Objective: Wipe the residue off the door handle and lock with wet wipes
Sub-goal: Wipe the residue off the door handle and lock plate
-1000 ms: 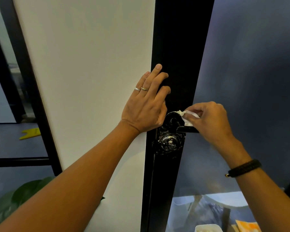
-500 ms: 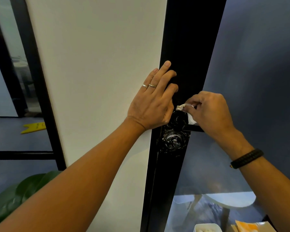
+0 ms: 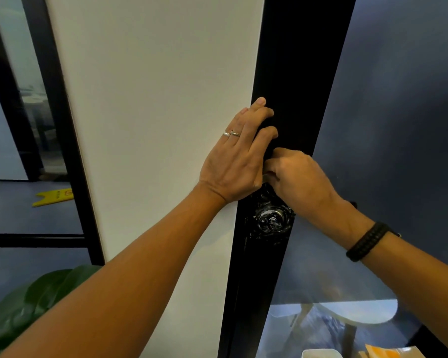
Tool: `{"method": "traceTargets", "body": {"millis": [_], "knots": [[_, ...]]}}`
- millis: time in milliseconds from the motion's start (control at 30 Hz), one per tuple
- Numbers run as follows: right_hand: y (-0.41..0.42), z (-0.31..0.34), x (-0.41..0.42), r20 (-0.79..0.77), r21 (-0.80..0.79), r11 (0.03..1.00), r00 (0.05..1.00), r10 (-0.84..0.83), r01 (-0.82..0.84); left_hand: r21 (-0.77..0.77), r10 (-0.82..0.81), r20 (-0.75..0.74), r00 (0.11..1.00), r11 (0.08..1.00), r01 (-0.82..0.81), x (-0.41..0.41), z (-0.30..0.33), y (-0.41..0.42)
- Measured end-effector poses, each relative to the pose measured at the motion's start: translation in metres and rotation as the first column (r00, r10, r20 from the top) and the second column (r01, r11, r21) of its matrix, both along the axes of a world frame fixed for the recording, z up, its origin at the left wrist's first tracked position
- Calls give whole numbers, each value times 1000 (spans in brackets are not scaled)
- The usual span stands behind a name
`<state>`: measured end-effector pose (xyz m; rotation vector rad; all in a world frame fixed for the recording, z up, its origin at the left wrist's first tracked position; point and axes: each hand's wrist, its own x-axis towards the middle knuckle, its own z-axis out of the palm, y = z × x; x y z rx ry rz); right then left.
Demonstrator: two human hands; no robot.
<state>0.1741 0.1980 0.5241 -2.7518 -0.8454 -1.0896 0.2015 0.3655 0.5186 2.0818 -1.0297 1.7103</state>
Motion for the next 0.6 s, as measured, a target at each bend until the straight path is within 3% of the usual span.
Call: {"method": "traceTargets", "body": {"millis": [167, 333, 433, 500, 600], "knots": [[-13, 8, -2, 1, 14, 1000, 1000, -13, 13, -3, -48, -17, 999, 999, 48, -2, 1, 0], [8, 7, -7, 143, -345, 929, 986, -89, 134, -4, -59, -30, 998, 998, 59, -2, 2, 1], [13, 10, -6, 179, -430, 883, 976, -121, 188, -14, -76, -35, 997, 997, 75, -1, 3, 1], [9, 10, -6, 198, -357, 920, 976, -93, 160, -26, -83, -26, 996, 996, 83, -1, 3, 1], [-8, 17, -7, 132, -17, 995, 986, -100, 103, -23, -82, -6, 997, 996, 82, -3, 2, 1]]}}
